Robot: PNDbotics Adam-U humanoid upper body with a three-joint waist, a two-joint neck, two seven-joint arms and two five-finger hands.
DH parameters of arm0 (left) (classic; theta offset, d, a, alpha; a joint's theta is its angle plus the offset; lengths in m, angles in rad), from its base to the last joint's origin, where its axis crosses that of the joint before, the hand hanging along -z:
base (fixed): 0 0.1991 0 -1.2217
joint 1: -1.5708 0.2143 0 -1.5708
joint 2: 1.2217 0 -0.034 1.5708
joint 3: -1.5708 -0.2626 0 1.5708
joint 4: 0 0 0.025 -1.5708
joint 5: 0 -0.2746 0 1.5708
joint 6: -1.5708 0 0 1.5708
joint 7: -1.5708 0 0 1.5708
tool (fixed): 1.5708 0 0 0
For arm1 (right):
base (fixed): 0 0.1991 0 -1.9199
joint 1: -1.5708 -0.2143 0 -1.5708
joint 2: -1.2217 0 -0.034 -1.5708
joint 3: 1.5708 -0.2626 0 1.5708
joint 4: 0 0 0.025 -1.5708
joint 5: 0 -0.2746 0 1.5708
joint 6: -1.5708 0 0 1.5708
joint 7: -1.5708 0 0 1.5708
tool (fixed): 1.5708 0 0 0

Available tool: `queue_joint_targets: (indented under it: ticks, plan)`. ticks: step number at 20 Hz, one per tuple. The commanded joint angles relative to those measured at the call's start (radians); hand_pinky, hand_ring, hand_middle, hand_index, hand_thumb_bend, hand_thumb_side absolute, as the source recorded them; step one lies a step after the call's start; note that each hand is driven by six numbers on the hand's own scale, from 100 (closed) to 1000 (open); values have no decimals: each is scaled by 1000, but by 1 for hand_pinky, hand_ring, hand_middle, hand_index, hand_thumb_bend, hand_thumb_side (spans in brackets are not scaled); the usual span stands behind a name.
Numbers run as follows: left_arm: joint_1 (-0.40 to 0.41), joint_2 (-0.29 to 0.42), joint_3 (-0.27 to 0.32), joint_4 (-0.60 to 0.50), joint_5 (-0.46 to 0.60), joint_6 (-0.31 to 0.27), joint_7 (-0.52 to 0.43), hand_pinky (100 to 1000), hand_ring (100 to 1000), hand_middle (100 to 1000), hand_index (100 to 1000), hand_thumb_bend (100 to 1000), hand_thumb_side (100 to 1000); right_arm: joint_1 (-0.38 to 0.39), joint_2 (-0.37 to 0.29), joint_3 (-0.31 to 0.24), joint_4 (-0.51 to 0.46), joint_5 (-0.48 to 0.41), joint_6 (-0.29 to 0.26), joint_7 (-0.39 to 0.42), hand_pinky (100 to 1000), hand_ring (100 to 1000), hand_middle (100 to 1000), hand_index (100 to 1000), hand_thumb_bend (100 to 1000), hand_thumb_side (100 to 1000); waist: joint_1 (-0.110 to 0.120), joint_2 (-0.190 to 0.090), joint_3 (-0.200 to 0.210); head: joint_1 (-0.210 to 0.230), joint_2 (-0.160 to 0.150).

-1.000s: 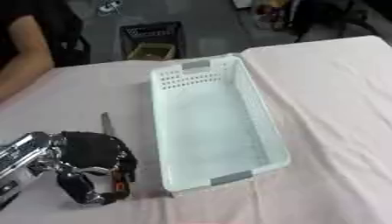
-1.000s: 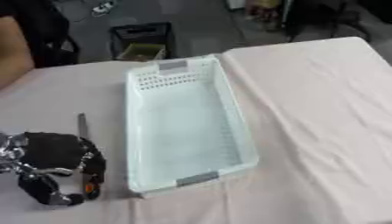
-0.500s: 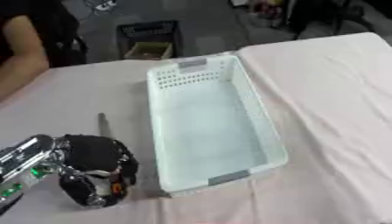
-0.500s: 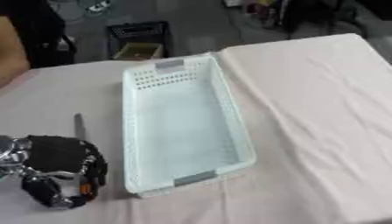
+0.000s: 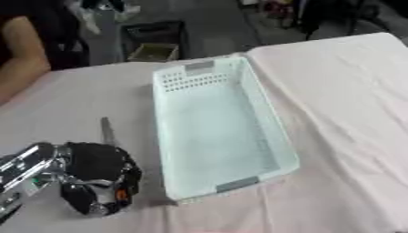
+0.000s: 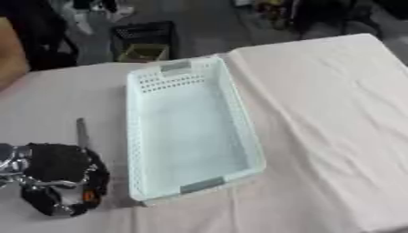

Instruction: Pick up objects on the table and place them in the box.

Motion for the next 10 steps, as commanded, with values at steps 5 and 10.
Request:
queue_joint_targets:
  ticks: [5,10]
  plan:
    - [-17,40,27,0,-86,-95,-41,710,730,697,780,361,367,-22,-37,-3,-13,-5,-2,1,306,414,469,682,100,694,3,-8,-4,-11,1]
    - [-24,40,29,14,-124,-102,-12,707,729,695,779,355,364,-24,-40,-2,-13,-5,-2,2,307,414,469,682,100,694,7,-7,-7,-9,1]
